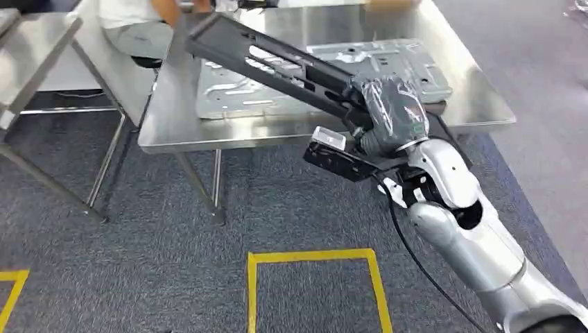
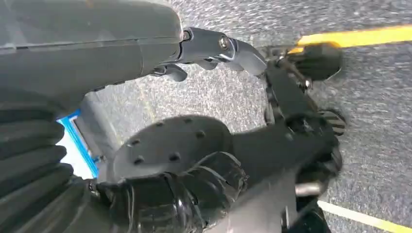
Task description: Take the parts from the cabinet and place them on the table.
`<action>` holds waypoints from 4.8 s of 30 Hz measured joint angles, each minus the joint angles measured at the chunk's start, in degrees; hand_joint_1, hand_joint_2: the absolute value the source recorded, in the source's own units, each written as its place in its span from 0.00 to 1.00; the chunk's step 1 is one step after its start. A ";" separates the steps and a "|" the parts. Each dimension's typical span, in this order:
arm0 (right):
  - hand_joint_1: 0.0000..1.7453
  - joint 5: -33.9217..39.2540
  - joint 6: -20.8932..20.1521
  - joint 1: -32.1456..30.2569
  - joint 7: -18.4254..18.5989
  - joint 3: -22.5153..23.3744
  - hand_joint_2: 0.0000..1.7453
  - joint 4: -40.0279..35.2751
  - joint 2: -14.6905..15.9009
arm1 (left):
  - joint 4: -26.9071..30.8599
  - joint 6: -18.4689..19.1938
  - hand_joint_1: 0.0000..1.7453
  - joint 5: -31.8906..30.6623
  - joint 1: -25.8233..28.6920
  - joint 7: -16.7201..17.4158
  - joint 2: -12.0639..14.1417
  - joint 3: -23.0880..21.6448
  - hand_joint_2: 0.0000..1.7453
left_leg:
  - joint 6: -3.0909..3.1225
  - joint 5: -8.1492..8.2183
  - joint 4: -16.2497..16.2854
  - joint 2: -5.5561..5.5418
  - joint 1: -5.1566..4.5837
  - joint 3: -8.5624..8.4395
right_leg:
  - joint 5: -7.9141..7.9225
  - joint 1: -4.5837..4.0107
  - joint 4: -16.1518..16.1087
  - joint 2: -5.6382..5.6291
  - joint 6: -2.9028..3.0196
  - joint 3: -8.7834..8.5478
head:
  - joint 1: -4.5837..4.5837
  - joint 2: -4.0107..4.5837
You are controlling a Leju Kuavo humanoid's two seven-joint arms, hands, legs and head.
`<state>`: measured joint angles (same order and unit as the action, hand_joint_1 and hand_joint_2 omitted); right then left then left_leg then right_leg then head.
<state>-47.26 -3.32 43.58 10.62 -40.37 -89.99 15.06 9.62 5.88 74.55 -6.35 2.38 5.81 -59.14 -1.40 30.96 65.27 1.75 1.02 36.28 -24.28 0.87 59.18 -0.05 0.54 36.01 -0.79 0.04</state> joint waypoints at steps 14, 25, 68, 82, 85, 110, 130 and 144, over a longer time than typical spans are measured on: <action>1.00 0.13 -0.04 0.09 -0.35 -0.87 1.00 0.87 -0.22 | 0.00 0.04 0.00 0.18 0.10 -0.20 0.00 0.11 1.00 | 2.88 -5.94 -7.83 -2.63 -0.08 -2.24 | -1.72 -0.28 2.85 -3.73 -1.82 0.12 | 0.54 0.00; 1.00 0.22 -0.07 -0.04 -0.44 -1.01 1.00 1.09 -0.31 | 0.00 0.09 0.00 0.18 0.23 -0.20 -0.13 0.11 1.00 | 1.25 -2.07 -7.60 3.06 -0.53 -5.86 | 1.44 -0.73 0.05 4.18 -1.20 2.10 | 0.70 0.00; 1.00 0.61 -1.03 1.39 -3.08 -4.26 1.00 2.86 -0.35 | -0.02 0.52 0.00 -0.06 0.52 -0.17 0.20 0.11 1.00 | 2.48 -7.90 -2.67 -1.29 -1.20 3.09 | -3.67 -1.10 0.16 2.49 0.34 -4.48 | 0.26 0.00; 1.00 1.05 -1.40 2.11 -3.28 -5.11 1.00 3.52 -0.37 | -0.04 0.46 0.00 0.04 0.08 -0.35 0.44 0.11 1.00 | 4.39 -5.89 -8.11 -5.09 -1.26 -2.88 | -7.85 0.19 13.24 0.12 -2.80 4.68 | 0.39 0.00; 1.00 1.05 -1.40 2.19 -3.28 -5.14 1.00 3.80 -0.35 | -0.04 0.46 0.00 0.07 0.50 -0.35 0.42 0.11 1.00 | 3.45 -4.34 -7.57 -7.03 -0.93 -3.76 | 2.09 0.87 0.01 -3.48 -3.06 1.21 | 0.59 0.00; 1.00 1.99 -1.84 3.77 -3.56 -6.08 1.00 7.35 -0.44 | -0.04 0.96 0.00 -0.13 0.13 0.15 0.66 0.11 1.00 | 4.22 -6.38 -7.58 -3.47 -0.96 -1.68 | -10.31 0.18 15.13 0.10 -2.75 2.71 | 0.33 0.00; 1.00 0.94 -2.64 8.85 -3.98 -7.06 1.00 24.03 -0.85 | -0.04 1.75 0.00 -1.00 0.73 -0.22 1.33 0.09 1.00 | 0.29 -6.90 -0.93 -1.94 0.10 5.43 | -3.48 0.63 -1.28 2.42 -0.41 -5.75 | -0.50 0.00; 1.00 0.74 -2.69 10.27 -3.54 -7.10 1.00 34.69 -1.38 | -0.04 1.51 0.00 -0.83 0.26 -0.22 1.33 0.09 1.00 | 3.87 -6.36 -6.60 -3.25 -0.98 -0.38 | -6.65 -0.02 15.02 0.18 -2.37 6.44 | 0.09 0.00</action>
<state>-46.51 -6.01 53.85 7.08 -47.47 -55.30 13.68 9.57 7.39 73.72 -6.09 2.16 7.15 -59.06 2.46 24.60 58.67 -1.49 0.05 35.89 -30.92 0.84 74.20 0.13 -1.84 42.45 -0.70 0.04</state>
